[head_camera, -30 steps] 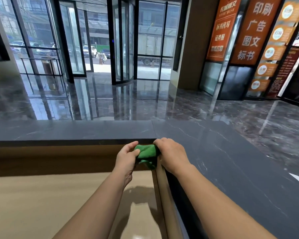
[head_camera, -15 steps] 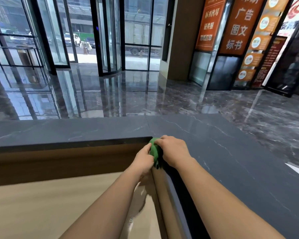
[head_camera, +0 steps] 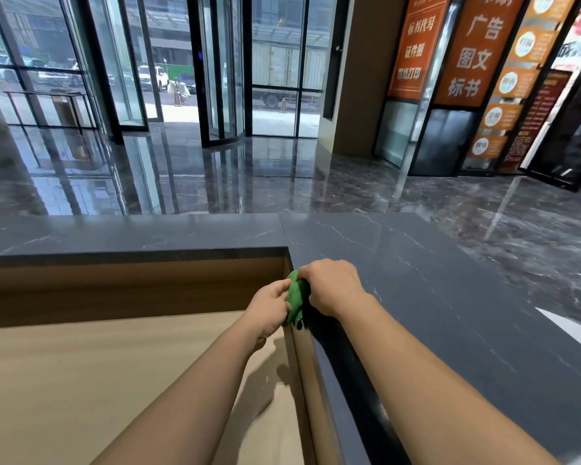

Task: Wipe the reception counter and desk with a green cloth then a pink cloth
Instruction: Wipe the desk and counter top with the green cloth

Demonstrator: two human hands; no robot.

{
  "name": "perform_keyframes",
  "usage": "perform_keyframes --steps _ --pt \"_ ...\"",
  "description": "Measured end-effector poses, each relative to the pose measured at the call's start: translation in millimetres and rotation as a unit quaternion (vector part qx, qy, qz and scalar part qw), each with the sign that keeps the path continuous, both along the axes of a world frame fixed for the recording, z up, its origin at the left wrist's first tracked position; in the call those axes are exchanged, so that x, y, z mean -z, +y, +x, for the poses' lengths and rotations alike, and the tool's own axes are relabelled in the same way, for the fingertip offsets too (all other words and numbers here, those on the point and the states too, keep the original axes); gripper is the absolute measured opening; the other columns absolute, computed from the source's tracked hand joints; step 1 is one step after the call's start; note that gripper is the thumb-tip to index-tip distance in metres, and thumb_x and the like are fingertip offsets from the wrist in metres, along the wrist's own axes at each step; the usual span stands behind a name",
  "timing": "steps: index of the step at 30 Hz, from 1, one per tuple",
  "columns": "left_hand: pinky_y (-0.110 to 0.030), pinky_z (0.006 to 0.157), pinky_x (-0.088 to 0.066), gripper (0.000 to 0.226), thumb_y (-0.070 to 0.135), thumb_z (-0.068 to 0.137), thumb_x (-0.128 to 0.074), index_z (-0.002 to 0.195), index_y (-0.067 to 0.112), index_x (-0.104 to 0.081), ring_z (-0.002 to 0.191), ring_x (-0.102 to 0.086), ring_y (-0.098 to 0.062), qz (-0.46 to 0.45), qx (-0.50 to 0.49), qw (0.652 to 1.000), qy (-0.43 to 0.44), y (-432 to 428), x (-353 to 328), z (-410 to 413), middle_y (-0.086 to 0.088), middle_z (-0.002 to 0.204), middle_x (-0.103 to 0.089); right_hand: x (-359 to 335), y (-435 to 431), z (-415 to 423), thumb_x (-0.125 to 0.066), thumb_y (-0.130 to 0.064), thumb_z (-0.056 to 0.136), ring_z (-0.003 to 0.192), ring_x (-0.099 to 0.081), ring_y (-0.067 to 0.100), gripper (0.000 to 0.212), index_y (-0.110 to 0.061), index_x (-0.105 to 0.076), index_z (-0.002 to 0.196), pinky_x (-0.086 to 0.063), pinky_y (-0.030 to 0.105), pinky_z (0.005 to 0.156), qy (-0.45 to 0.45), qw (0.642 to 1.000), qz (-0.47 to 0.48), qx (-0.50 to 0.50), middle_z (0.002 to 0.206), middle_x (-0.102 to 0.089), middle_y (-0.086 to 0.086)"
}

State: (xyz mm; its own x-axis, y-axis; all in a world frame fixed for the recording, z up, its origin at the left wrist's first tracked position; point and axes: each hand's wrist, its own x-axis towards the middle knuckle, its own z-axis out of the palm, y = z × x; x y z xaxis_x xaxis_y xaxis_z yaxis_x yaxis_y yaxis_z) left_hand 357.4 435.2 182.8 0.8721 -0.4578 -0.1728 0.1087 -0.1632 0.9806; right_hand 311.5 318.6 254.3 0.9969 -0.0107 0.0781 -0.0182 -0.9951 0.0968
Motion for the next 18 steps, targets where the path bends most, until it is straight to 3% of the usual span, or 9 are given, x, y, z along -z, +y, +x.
perform_keyframes --steps 2,8,14,18 --pt "-0.011 0.065 -0.051 0.053 -0.015 0.090 -0.036 0.137 0.007 -0.048 0.099 -0.062 -0.009 0.003 -0.011 1.000 -0.005 3 -3 -20 -0.005 0.121 -0.063 -3 1 -17 -0.052 -0.014 0.091 0.107 -0.060 0.026 0.027 -0.023 -0.063 0.114 -0.034 0.031 0.074 0.001 1.000 -0.001 -0.011 0.111 -0.066 0.002" --pt "-0.029 0.073 -0.047 0.038 -0.007 0.095 -0.039 0.124 0.012 -0.056 0.085 -0.063 -0.013 0.001 -0.043 0.999 -0.005 6 -5 -67 -0.002 0.100 -0.069 -6 5 -54 -0.054 -0.015 0.092 0.106 -0.060 0.027 0.029 -0.024 -0.063 0.118 -0.036 0.032 0.073 0.010 0.999 -0.004 -0.035 0.113 -0.065 0.003" --pt "-0.034 0.070 -0.040 0.042 -0.012 0.090 -0.039 0.117 0.014 -0.058 0.087 -0.057 -0.023 0.022 -0.082 0.996 -0.005 11 -8 -118 -0.008 0.097 -0.068 -6 7 -103 -0.055 -0.015 0.091 0.106 -0.060 0.029 0.029 -0.022 -0.062 0.118 -0.037 0.033 0.074 0.009 0.998 -0.002 -0.065 0.113 -0.064 0.005" --pt "-0.036 0.073 -0.043 0.049 -0.012 0.087 -0.039 0.125 0.012 -0.060 0.089 -0.061 -0.024 0.038 -0.092 0.995 -0.018 15 -5 -151 -0.013 0.106 -0.070 -2 6 -133 -0.055 -0.015 0.090 0.105 -0.061 0.029 0.028 -0.022 -0.063 0.116 -0.037 0.032 0.073 0.002 0.996 0.003 -0.086 0.111 -0.065 0.004"
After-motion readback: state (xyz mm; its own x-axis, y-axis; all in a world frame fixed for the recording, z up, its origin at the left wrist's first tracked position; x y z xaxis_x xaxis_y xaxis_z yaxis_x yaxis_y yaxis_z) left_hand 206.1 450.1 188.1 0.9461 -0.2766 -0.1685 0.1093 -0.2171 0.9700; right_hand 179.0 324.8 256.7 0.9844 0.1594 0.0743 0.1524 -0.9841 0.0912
